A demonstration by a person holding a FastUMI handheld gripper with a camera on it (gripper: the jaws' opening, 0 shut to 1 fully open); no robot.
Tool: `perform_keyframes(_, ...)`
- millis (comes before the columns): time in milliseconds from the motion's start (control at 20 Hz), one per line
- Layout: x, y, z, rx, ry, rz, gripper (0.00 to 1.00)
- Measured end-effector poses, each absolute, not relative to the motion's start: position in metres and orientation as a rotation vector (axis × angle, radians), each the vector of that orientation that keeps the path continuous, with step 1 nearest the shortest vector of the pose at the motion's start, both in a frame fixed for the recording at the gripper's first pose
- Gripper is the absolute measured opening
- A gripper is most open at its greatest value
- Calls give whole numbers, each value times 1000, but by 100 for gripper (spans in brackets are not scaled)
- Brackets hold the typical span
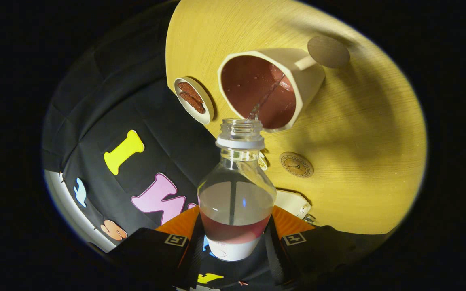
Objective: Take the bottle from table, then pour the juice into the cup, finally place the bottle on the coaster
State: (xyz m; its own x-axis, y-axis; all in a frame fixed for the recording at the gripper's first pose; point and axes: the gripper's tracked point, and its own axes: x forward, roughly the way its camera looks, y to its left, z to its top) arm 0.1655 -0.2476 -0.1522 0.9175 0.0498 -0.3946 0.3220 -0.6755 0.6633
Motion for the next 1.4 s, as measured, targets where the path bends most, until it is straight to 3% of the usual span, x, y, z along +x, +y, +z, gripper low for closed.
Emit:
perform_keyframes(700,181,-272,-129,2487,118,-499,70)
perform_keyframes(1400,189,-269,-129,2528,97,-493,70)
